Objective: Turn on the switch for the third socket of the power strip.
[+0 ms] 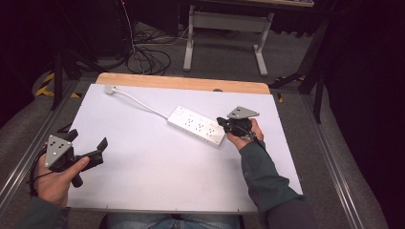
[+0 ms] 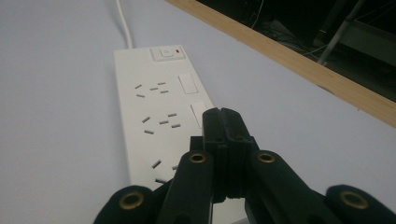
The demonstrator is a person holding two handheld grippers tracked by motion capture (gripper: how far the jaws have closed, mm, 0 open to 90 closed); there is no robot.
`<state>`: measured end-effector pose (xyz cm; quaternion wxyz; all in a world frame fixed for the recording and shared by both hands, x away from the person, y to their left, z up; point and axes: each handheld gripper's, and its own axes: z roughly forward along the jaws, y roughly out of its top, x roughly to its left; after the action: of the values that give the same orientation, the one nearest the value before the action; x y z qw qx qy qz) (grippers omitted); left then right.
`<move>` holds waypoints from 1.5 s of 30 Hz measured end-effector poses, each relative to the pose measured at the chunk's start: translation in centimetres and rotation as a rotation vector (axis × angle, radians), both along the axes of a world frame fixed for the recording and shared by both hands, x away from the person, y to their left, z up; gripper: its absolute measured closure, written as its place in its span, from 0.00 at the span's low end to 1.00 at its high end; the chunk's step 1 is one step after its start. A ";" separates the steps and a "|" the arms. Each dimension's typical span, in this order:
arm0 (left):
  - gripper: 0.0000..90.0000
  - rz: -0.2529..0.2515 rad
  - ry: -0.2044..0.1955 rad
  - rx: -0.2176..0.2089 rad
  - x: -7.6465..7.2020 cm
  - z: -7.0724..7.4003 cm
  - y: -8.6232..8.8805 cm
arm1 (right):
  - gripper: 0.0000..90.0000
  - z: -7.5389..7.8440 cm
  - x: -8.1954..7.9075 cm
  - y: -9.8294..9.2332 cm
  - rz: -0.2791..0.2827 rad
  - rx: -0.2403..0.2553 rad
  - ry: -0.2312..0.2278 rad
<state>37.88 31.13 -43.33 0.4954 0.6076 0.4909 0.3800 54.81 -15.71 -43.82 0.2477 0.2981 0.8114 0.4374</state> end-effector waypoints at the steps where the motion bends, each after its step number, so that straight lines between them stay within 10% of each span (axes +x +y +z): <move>1: 0.03 -0.002 0.003 0.001 0.0 0.0 0.0 | 1.00 0.0 0.1 0.1 0.002 -0.001 0.002; 45: 0.03 0.006 0.006 0.004 -0.4 -0.1 0.3 | 1.00 -1.1 2.7 1.7 0.011 -0.045 0.039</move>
<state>37.44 31.43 -43.40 0.4917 0.6082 0.4936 0.3804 57.50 -13.98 -44.94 0.2360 0.2963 0.8275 0.4144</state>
